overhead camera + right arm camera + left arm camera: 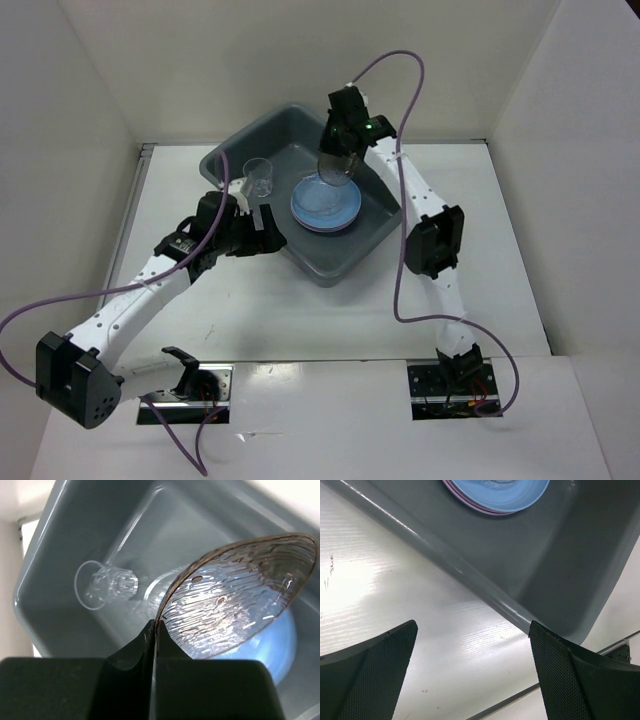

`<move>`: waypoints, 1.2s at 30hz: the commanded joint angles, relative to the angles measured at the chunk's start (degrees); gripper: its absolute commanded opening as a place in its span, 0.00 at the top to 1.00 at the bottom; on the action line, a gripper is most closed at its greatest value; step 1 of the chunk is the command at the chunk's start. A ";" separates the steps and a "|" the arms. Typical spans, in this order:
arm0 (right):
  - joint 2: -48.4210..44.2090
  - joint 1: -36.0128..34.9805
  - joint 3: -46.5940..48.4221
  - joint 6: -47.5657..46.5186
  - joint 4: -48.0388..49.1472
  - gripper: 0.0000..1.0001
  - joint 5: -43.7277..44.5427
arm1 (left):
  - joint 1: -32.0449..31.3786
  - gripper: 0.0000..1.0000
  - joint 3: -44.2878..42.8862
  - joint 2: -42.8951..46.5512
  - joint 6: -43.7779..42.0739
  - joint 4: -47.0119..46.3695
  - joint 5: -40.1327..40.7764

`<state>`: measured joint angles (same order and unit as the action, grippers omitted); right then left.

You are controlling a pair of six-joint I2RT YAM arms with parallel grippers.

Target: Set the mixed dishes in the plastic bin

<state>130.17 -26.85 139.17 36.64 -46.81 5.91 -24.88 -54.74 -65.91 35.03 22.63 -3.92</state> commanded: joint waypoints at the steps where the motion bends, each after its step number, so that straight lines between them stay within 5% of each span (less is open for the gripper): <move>1: 4.64 -2.67 9.08 -3.94 -3.54 1.00 -3.44 | 0.27 0.00 0.60 0.52 1.88 0.04 0.94; 4: 9.48 -4.34 14.80 -3.95 -6.10 1.00 -4.59 | 0.80 0.00 1.13 1.05 1.89 0.57 1.46; 16: 10.02 -6.20 11.21 -5.17 -11.46 0.99 -1.79 | 0.80 0.00 2.18 1.57 4.17 -0.04 2.08; 18: 10.02 -6.20 10.68 -5.79 -11.99 0.69 -0.99 | 0.80 0.00 2.18 1.57 4.17 -0.57 2.08; 21: 10.02 -6.20 10.68 -7.02 -13.40 0.37 0.42 | 0.80 0.00 2.18 1.57 4.17 -0.57 2.08; 25: 6.51 -6.20 12.52 -8.25 -13.93 0.17 -0.29 | 0.80 0.00 1.57 1.57 4.17 -0.57 2.08; 30: -7.60 -6.20 7.89 -10.36 -8.58 0.01 0.14 | 0.80 0.00 -0.27 1.57 2.25 -0.57 3.84; 36: -34.06 0.11 -25.48 -6.51 9.15 0.00 1.38 | 1.33 0.00 -1.51 2.89 1.54 0.57 6.65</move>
<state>110.76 -31.70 122.39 28.01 -49.87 5.41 -24.16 -53.28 -65.63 37.67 24.08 0.49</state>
